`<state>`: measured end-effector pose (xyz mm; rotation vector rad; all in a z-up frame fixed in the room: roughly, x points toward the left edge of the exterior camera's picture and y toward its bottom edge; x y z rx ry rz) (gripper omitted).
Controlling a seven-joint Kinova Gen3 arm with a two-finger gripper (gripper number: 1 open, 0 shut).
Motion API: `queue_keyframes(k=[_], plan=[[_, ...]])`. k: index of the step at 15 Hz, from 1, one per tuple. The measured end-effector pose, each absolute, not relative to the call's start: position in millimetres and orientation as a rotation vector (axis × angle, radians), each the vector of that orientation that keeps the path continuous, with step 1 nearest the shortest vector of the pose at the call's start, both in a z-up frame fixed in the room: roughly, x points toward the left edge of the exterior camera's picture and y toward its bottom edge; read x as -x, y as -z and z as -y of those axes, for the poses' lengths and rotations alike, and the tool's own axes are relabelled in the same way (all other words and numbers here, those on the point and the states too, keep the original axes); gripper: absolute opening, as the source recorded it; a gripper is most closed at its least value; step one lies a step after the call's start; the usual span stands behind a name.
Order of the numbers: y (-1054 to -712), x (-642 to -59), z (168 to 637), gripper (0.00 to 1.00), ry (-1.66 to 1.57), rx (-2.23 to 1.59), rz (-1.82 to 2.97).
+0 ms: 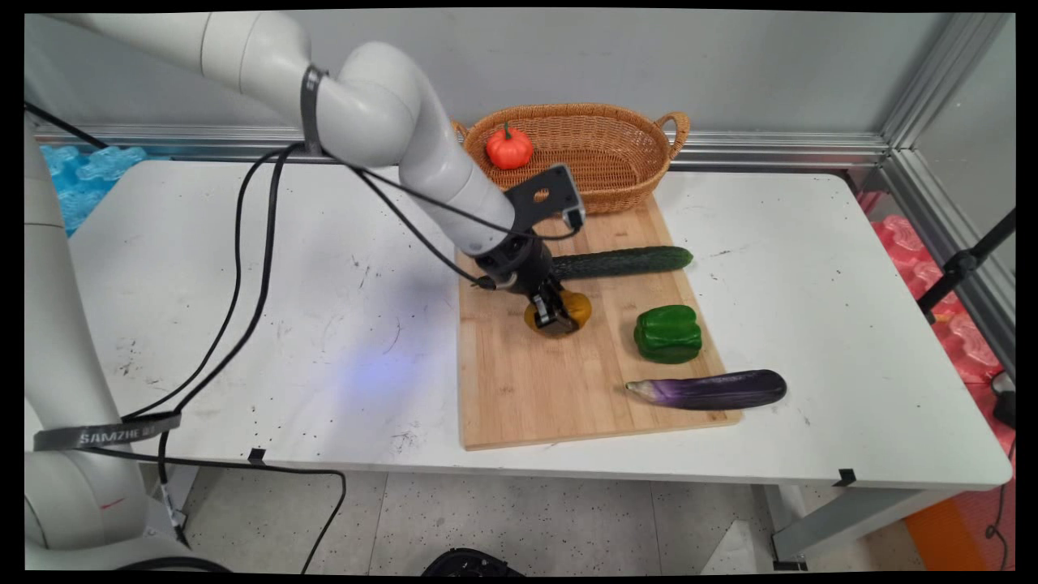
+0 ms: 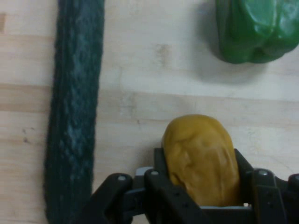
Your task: Place the picked object in the vegetable basket
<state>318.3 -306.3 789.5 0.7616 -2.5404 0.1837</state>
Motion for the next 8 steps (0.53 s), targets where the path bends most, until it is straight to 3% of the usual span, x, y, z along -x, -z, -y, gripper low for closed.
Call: queue_keyframes(k=[8], plan=[[-845.3,-332.3,373.4,0.00,-0.218,-0.670,2.512]])
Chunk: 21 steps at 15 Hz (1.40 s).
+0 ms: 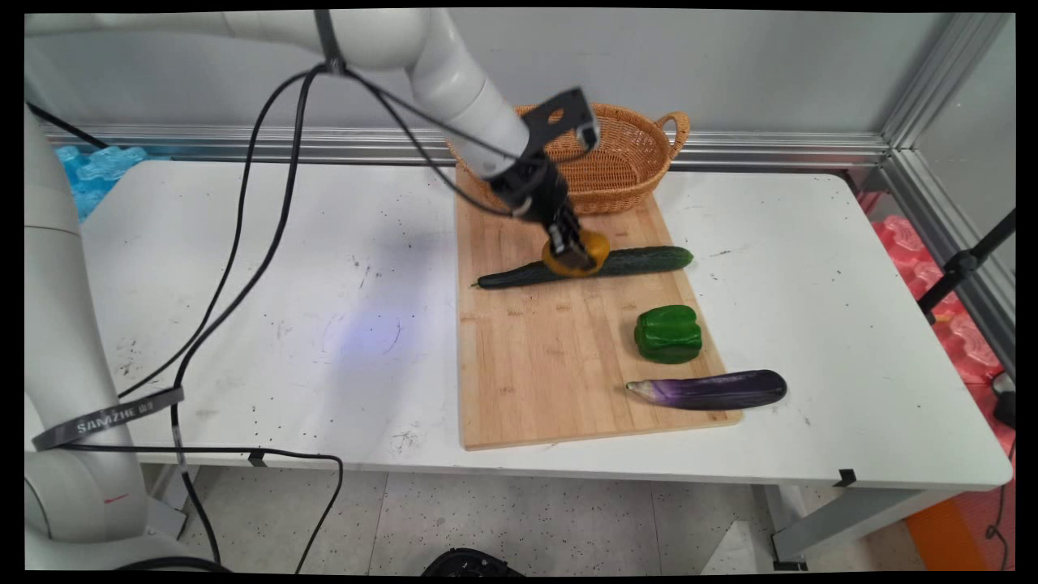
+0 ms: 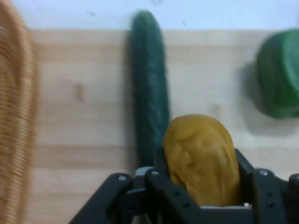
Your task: Place the picked object in the vegetable basket
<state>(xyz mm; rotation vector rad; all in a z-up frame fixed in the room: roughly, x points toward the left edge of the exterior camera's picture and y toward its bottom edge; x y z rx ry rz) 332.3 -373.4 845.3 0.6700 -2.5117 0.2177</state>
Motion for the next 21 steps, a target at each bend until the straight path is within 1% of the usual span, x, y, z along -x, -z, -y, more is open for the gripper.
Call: queue_keyframes(k=[7,10,15,21], plan=[[-879.6,-343.7,434.6,0.00,-0.338,-0.640,2.475],[-885.3,-351.2,459.1,0.00,-0.392,-0.633,2.468],[-882.7,-371.8,499.8,0.00,-0.467,-0.627,2.468],[-862.7,-398.2,535.4,0.00,-0.504,-0.631,2.472]])
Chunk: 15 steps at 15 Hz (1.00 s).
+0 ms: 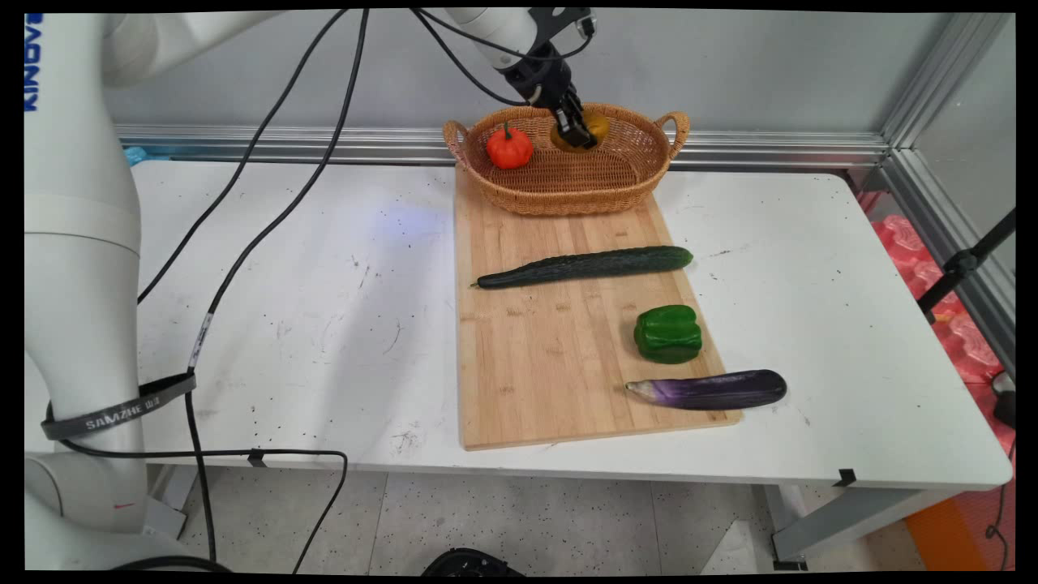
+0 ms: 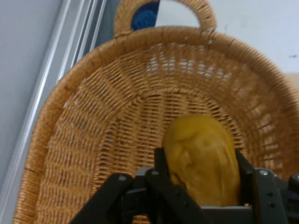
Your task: Place the picked object in the vegetable basket
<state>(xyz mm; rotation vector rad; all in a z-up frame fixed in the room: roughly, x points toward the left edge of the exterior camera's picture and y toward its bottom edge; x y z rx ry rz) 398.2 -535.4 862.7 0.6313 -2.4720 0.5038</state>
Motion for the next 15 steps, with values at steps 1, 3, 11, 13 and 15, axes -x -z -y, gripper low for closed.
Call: queue_keyframes(k=[1,3,11,13,15], plan=[[-857.4,-403.0,540.8,0.00,-0.506,-0.631,2.473],[-850.7,-409.0,547.2,0.00,-0.508,-0.632,2.475],[-824.1,-428.3,567.9,0.00,-0.507,-0.631,2.474],[-819.3,-431.0,571.5,0.00,-0.510,-0.633,2.470],[-815.1,-433.5,575.2,0.00,-0.516,-0.635,2.465]])
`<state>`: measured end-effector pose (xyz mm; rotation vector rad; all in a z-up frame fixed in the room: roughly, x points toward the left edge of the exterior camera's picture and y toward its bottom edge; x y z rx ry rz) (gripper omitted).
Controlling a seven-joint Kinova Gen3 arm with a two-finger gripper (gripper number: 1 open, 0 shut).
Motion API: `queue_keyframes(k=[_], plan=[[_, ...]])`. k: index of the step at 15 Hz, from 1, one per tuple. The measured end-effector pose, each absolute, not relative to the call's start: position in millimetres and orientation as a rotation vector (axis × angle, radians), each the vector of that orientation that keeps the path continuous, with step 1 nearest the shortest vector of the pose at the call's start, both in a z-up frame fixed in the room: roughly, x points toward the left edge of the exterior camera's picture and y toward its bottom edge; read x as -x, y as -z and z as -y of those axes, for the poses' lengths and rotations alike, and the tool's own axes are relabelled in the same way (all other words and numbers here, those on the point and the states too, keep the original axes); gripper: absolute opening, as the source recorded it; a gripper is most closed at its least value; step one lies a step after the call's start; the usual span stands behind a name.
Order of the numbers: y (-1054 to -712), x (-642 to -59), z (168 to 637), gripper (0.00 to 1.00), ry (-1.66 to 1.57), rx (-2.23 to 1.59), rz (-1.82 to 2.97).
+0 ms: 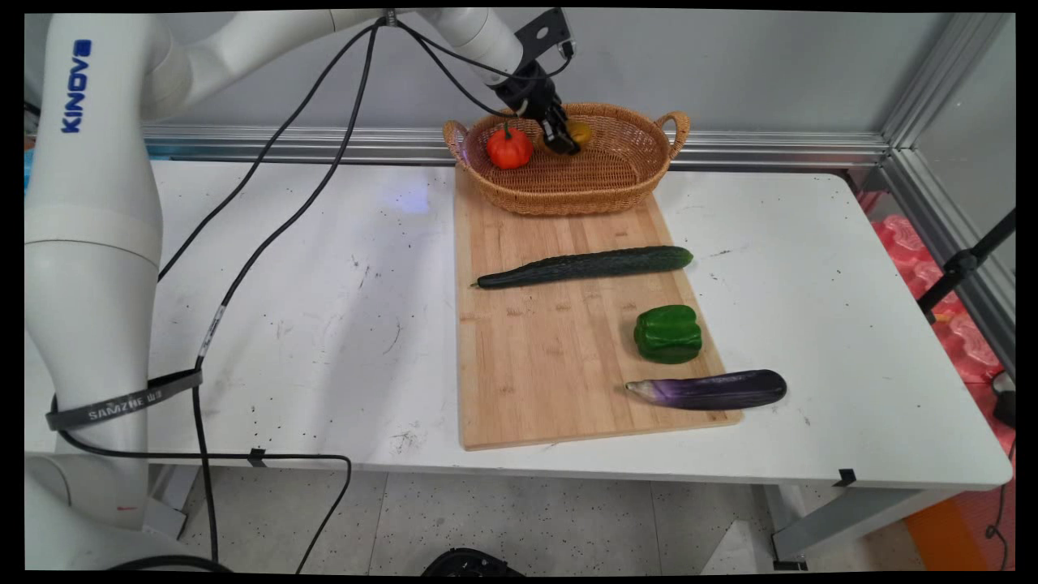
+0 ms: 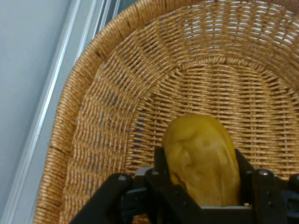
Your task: Place the picked object in the vegetable basket
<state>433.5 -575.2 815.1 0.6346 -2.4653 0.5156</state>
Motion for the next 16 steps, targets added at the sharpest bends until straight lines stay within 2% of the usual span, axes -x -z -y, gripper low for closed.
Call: queue_keyframes(k=[10,11,16], plan=[[-801.1,-440.8,590.2,0.00,-0.543,-0.649,2.444],[-799.9,-441.0,590.9,1.00,-0.543,-0.651,2.441],[-795.8,-441.4,592.4,1.00,-0.543,-0.659,2.433]])
